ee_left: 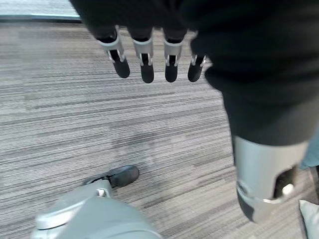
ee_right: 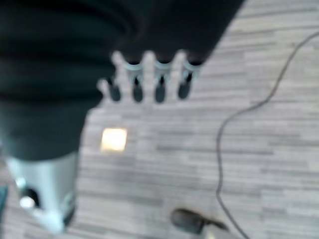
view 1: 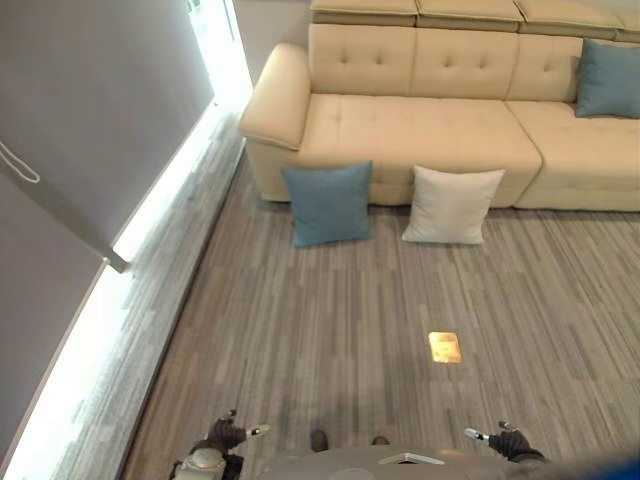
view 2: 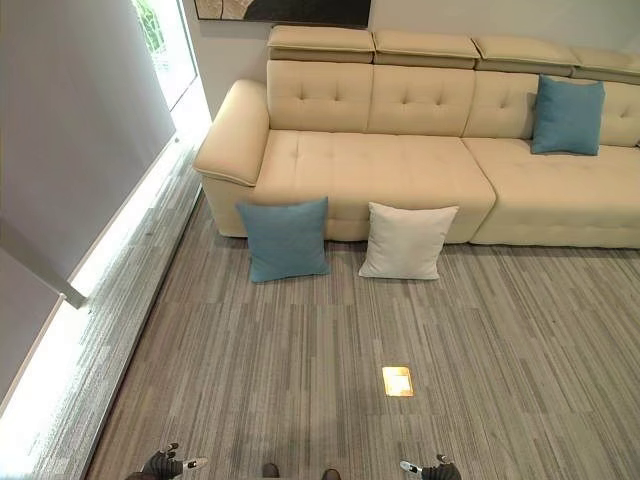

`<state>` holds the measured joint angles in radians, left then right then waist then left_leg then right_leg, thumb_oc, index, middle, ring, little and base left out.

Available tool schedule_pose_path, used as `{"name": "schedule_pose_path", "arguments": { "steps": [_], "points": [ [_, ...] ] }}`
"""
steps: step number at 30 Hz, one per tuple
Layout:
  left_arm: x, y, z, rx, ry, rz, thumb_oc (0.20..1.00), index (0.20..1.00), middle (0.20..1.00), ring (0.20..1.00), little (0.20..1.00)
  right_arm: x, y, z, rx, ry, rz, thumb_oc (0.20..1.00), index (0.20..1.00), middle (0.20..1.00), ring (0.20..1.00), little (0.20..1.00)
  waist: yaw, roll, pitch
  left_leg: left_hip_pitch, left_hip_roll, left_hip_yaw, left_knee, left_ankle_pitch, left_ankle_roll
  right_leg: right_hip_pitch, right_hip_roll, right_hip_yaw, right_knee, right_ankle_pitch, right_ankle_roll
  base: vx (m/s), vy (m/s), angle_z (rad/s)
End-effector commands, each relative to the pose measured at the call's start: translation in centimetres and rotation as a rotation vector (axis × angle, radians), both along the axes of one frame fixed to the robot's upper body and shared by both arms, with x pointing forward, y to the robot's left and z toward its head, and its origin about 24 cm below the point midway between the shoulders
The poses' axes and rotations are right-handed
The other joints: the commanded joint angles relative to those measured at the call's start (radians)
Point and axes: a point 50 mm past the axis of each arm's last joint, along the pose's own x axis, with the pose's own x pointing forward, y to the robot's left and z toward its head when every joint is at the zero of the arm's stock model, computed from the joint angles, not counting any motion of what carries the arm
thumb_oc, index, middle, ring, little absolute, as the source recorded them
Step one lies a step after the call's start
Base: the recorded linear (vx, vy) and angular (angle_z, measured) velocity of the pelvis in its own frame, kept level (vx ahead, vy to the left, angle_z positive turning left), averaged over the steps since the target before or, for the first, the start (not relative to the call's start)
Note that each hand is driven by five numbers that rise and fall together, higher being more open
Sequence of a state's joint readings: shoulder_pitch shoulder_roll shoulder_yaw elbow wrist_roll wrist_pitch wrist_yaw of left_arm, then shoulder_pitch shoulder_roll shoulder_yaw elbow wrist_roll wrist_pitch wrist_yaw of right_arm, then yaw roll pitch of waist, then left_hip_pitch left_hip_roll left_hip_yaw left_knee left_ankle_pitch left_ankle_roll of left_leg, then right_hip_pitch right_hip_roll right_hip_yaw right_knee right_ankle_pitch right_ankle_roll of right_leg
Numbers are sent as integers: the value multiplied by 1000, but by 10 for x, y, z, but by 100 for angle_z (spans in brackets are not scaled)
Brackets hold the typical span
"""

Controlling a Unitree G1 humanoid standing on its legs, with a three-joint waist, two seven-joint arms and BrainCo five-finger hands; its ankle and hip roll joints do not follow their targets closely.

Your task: Pick up all the scattered cushions and arrange them neatly on the sofa.

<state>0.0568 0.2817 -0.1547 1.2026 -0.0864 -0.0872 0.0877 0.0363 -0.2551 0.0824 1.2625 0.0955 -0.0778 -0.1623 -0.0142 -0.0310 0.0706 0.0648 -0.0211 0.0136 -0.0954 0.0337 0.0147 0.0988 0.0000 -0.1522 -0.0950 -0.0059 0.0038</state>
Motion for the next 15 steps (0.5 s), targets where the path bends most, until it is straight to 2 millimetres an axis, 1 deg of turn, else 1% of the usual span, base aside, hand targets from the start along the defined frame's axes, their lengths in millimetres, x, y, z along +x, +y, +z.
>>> {"name": "schedule_pose_path", "arguments": {
  "steps": [1,4,15],
  "points": [
    [12,2,1,17,-7,14,1000,1000,1000,1000,1000,8,-20,7,-52,-17,-38,1000,1000,1000,1000,1000,-2,-11,9,40,45,44,8,-67,-68,-9,-50,-25,23,-25,101,0,0,0],
    [8,3,1,29,3,44,1000,1000,1000,1000,1000,10,-20,7,-55,-24,-45,1000,1000,1000,1000,1000,-2,-12,11,43,51,42,12,-68,-71,-7,-44,-27,27,-32,97,24,-56,1],
    [13,-1,1,33,-1,15,1000,1000,1000,1000,1000,11,-22,8,-77,-11,-7,1000,1000,1000,1000,1000,0,-12,13,47,59,44,17,-69,-76,2,-36,-30,21,-39,91,5,-18,0]
  ]
}}
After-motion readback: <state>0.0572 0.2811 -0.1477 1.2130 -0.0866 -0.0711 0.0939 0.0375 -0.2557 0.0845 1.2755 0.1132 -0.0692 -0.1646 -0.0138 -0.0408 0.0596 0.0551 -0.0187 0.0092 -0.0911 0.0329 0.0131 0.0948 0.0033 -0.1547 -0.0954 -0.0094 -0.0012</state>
